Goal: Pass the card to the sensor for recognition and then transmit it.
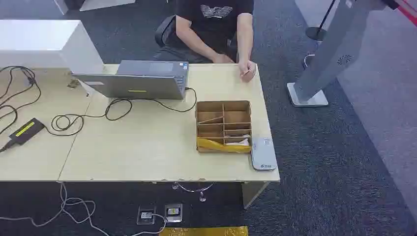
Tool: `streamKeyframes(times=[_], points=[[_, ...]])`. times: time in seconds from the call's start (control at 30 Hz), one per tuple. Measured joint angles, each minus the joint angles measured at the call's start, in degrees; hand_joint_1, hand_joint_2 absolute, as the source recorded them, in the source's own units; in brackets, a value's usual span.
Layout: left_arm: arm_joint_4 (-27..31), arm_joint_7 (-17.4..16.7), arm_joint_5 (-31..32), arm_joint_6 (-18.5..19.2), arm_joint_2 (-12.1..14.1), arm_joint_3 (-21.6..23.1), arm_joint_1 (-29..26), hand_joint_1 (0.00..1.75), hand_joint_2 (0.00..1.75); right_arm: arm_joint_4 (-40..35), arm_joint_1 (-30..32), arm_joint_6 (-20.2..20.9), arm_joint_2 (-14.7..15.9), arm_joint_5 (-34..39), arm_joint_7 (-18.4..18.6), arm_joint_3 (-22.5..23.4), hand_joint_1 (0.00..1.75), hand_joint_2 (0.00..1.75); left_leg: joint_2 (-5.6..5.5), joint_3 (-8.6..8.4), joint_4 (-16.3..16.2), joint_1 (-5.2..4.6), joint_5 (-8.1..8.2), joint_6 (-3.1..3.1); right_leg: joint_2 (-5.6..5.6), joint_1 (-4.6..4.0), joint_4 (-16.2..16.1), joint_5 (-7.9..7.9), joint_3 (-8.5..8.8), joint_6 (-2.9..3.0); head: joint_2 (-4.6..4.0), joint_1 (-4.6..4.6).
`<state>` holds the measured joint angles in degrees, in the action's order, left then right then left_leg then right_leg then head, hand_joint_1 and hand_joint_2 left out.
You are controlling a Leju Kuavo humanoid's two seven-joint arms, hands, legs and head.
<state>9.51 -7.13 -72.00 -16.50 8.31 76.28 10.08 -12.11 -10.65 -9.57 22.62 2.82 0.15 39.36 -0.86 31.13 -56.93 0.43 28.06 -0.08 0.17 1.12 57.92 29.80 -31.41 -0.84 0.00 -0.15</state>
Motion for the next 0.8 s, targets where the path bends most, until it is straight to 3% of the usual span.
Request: streamKeyframes(times=[0.17,0.27,0.47,0.6,0.8], points=[[0.0,0.57,0.04,0.24,0.0,0.0,0.01,0.0,0.0,-0.87,-4.95,3.45,6.59,3.22,2.65,4.09,0.0,0.0,0.08,-0.04,-0.01,0.0,-0.04,0.06,0.13,0.01,0.0,-0.05,0.03,-0.08,0.0,0.09],[0.0,0.61,-0.53,-0.77,0.0,0.0,-0.11,0.0,0.0,-1.25,-8.78,5.53,9.71,2.05,1.68,4.55,0.0,0.0,0.1,0.05,-0.01,-0.05,-0.06,0.09,0.15,0.07,0.05,-0.12,0.02,-0.16,0.0,0.07],[0.0,0.28,-1.27,-2.32,-0.15,-0.02,-0.03,0.0,0.0,-3.06,-23.66,5.46,15.87,-2.4,1.82,3.74,0.0,0.0,0.28,-0.03,-0.02,-0.12,-0.18,0.25,0.31,0.15,0.08,-0.18,-0.06,-0.22,0.0,0.11],[0.0,0.26,-1.4,-2.91,-0.68,-0.02,-0.08,0.0,0.0,-4.7,-32.42,7.6,17.38,-1.81,-0.13,1.58,0.0,0.0,0.25,0.01,-0.02,-0.14,-0.19,0.24,0.29,0.17,0.09,-0.21,-0.06,-0.25,0.0,0.07],[0.0,0.24,-1.4,-2.16,-0.81,-0.02,-0.06,0.0,0.0,-8.31,-42.6,7.19,17.99,0.97,1.57,-2.16,0.0,0.0,0.04,0.01,-0.03,-0.12,-0.21,0.23,0.11,0.15,0.1,-0.2,-0.06,-0.25,0.0,0.07]])
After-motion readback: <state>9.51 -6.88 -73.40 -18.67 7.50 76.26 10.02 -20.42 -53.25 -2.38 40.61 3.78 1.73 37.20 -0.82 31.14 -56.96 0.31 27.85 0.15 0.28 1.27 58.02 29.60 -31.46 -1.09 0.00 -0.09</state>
